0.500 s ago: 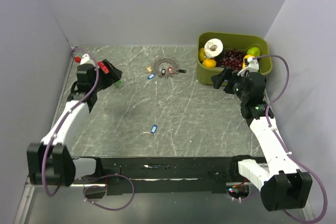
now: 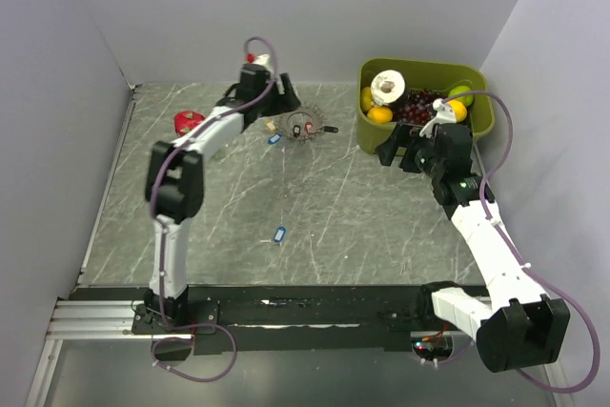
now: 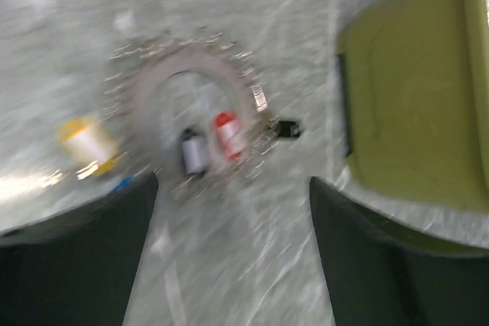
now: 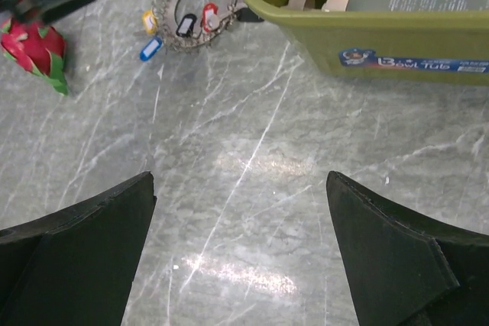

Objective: Put the keys on the keyring

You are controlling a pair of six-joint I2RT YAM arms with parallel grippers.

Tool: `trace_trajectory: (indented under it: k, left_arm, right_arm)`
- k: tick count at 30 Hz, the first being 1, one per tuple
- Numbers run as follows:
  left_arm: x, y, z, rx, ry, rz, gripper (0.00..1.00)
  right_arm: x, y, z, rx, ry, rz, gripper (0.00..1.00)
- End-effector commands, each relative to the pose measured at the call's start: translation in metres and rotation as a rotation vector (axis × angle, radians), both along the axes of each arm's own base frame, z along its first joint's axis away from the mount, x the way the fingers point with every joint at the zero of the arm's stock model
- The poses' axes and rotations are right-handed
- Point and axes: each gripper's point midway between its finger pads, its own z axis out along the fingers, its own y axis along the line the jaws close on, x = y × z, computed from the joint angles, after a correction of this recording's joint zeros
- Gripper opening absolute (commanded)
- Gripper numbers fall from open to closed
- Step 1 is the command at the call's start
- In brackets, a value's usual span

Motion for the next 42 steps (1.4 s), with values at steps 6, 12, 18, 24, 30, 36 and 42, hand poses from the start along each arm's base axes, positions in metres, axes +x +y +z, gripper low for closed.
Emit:
trace_trajectory:
  k: [6, 12, 18, 24, 30, 36, 42]
  left_arm:
    - [0.080, -0.034, -0.036, -0.026, -0.070, 0.049, 0.38]
    - [0.085, -0.044, -0.071, -0.072, -0.044, 0.035, 0.09]
    - [0.041, -0.051, -0.127, -0.081, 0.121, -0.069, 0.01]
    - [-0.015, -0.049, -0.166, 0.003, 0.291, -0.126, 0.01]
    - [-0.098, -0.040, -0.198, 0.170, 0.453, -0.172, 0.01]
    - [-0.191, -0.021, -0.221, 0.245, 0.582, -0.223, 0.01]
    - [-0.235, -0.017, -0.201, 0.204, 0.551, -0.255, 0.04]
  right_arm:
    - [0.005, 0.000, 0.014, -0.044, -0.012, 0.006, 1.00]
    - [0.005, -0.002, 0.012, -0.049, -0.001, -0.004, 1.00]
    - [0.007, 0.003, 0.011, -0.040, 0.009, 0.020, 1.00]
    - [0.001, 0.005, 0.009, -0.049, 0.017, 0.039, 1.00]
    - [-0.003, 0.009, 0.016, -0.038, 0.001, 0.061, 1.00]
    - [-0.010, 0.018, 0.019, -0.046, -0.013, 0.091, 1.00]
    - [-0.015, 0.036, 0.005, -0.095, 0.003, 0.136, 1.00]
